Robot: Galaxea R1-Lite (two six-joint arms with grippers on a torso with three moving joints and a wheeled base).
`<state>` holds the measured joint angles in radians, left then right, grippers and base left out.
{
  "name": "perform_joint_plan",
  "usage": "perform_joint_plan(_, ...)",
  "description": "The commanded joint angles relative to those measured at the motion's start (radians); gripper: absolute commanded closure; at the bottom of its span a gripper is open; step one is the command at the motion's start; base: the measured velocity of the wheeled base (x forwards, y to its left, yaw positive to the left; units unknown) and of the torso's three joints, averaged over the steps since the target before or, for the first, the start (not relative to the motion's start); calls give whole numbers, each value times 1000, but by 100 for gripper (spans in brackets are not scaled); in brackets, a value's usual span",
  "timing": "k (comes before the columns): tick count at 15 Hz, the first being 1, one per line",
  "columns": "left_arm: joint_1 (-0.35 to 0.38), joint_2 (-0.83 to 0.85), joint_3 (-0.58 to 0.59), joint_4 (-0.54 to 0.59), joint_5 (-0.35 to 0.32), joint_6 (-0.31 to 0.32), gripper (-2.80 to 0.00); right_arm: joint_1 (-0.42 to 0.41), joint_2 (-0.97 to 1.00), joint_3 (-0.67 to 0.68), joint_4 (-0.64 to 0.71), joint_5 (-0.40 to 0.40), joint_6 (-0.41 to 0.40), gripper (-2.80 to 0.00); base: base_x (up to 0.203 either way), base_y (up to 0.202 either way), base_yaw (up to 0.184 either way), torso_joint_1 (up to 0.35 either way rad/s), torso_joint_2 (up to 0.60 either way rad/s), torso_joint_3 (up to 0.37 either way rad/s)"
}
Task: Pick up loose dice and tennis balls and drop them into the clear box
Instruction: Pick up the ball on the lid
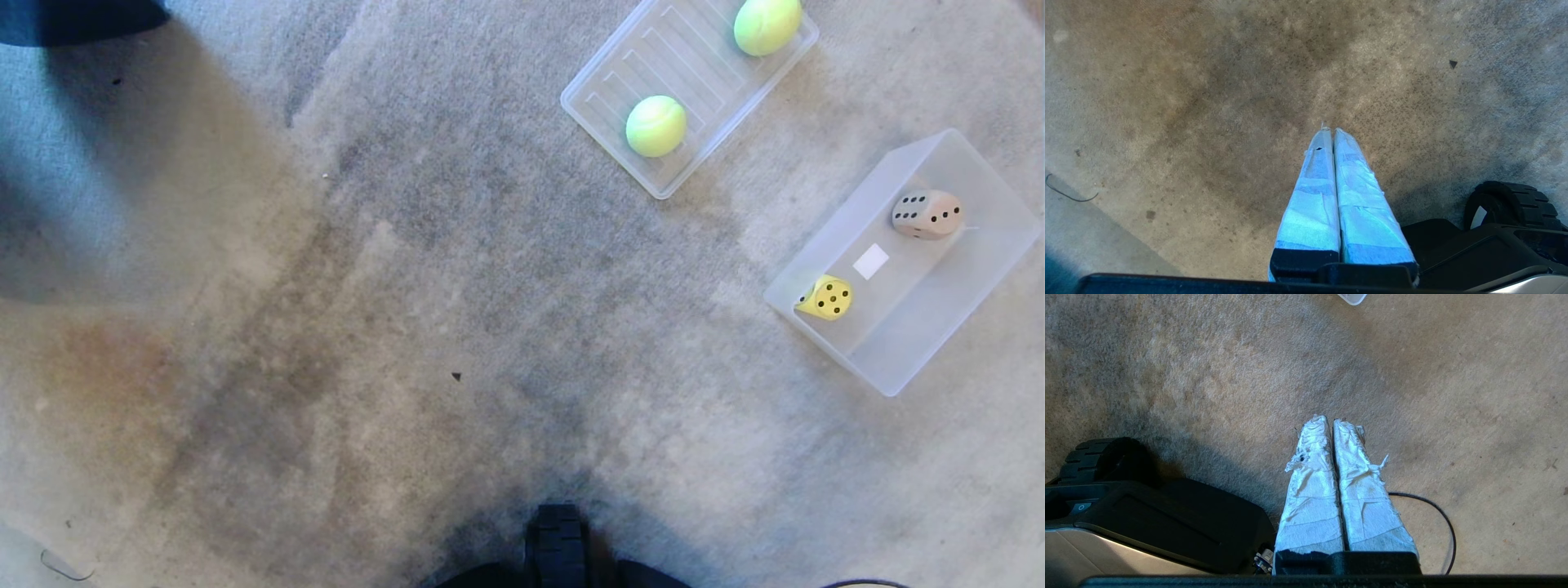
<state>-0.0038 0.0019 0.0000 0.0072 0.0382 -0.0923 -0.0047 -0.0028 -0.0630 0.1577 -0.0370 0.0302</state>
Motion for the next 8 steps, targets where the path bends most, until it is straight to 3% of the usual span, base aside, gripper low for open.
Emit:
perform_joint_plan(1, 1, 0, 0, 0, -1, 5, 0, 0, 1, 0, 2, 0, -1, 0, 0, 0, 0, 0, 0, 0)
perform_joint_plan(8, 1, 0, 0, -1, -1, 3, 0, 0, 1, 0, 2, 0, -1, 0, 0, 0, 0, 0, 0, 0)
